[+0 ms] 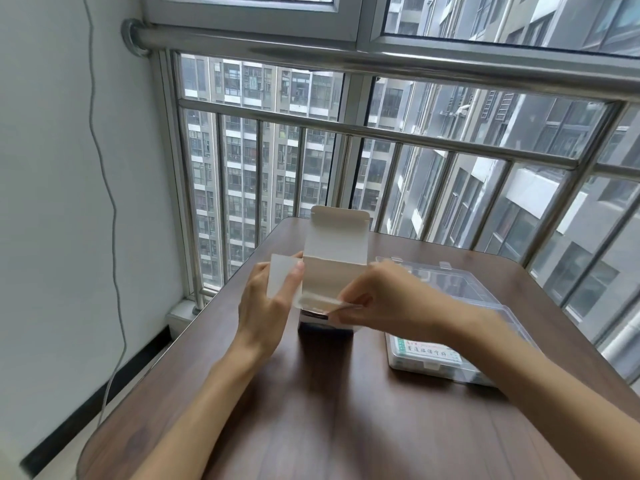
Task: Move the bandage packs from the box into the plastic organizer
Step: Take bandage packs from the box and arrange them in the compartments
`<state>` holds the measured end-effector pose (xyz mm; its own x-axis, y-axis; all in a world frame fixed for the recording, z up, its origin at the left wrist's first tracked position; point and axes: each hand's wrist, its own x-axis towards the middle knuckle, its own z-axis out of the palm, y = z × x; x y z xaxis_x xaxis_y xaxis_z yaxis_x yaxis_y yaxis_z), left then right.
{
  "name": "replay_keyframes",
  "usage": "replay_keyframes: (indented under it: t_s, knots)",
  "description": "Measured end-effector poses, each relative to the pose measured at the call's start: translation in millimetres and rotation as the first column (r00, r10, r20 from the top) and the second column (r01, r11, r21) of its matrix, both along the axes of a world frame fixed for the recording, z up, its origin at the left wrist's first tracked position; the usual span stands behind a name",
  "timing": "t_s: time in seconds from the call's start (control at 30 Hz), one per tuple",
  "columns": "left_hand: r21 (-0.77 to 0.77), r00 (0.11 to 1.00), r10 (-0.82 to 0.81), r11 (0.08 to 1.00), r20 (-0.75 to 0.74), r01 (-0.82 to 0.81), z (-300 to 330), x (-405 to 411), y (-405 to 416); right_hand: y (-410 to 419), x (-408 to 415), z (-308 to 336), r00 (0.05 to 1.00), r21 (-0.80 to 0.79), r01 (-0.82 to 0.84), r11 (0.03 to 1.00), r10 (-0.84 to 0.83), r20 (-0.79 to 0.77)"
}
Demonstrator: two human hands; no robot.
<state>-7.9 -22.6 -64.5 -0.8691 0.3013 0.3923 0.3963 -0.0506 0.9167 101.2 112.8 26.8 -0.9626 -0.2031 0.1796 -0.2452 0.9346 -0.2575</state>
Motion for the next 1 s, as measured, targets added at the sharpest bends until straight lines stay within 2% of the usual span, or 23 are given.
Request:
replay_keyframes:
  t_s: [0.13,0.27,0.37,0.5,0.57,0.6,0.67,0.7,0.73,0.8,0.87,1.0]
  knots:
    - [0.044,0.996,-0.05,0.998,0.071,0.047,6.8,1.0,-0.6,7.8,-5.1,5.0,0.999,-0.071,0.035,0.997,-0.036,-0.011]
    - [0.06,0.983,-0.119,0.992,0.139,0.112,21.4,-0.8,0.7,18.2,-19.0,0.6,0.977,-0.29,0.175,0.941,-0.202,-0.069]
    - [-0.045,0.973,-0.103,0.992,0.206,0.115,28.4,-16.0,3.7,21.6,-26.0,4.2,0.943,-0.572,0.268,0.775,-0.332,-0.009]
    - [-0.182,0.97,0.001,0.982,0.245,0.045,35.7,-27.4,3.0,28.1,-24.0,12.4,0.922,-0.843,0.322,0.43,-0.346,0.175]
    - [-0.252,0.984,0.112,0.965,0.141,-0.074,42.1,-20.6,-1.5,30.8,-17.9,13.7,0.923,-0.902,0.321,0.29,-0.309,0.229]
    - [-0.274,0.979,0.202,0.943,0.024,-0.188,45.0,-14.8,-3.4,31.5,-13.4,13.1,0.928,-0.917,0.311,0.25,-0.289,0.236]
    - [-0.212,0.9,0.355,0.887,-0.255,-0.41,55.1,3.6,-7.9,31.8,-3.2,9.8,0.941,-0.935,0.282,0.217,-0.25,0.226]
    - [-0.166,0.881,0.359,0.892,-0.306,-0.421,62.3,13.9,-7.6,31.8,2.2,8.1,0.949,-0.938,0.265,0.222,-0.231,0.214]
    - [-0.164,0.915,0.292,0.924,-0.278,-0.345,68.5,22.8,-3.8,32.3,8.2,6.2,0.956,-0.941,0.25,0.228,-0.212,0.203]
    - [-0.22,0.999,0.027,0.975,-0.021,-0.031,77.0,37.0,7.1,32.2,18.3,2.1,0.963,-0.941,0.235,0.243,-0.191,0.191]
    - [-0.18,0.955,-0.173,0.959,0.242,0.219,77.6,45.8,19.3,33.4,28.6,-2.7,0.962,-0.93,0.227,0.29,-0.213,0.169]
    - [-0.083,0.857,-0.354,0.908,0.374,0.411,65.4,55.1,34.5,43.0,49.0,-12.7,0.936,-0.901,0.19,0.39,-0.348,0.046]
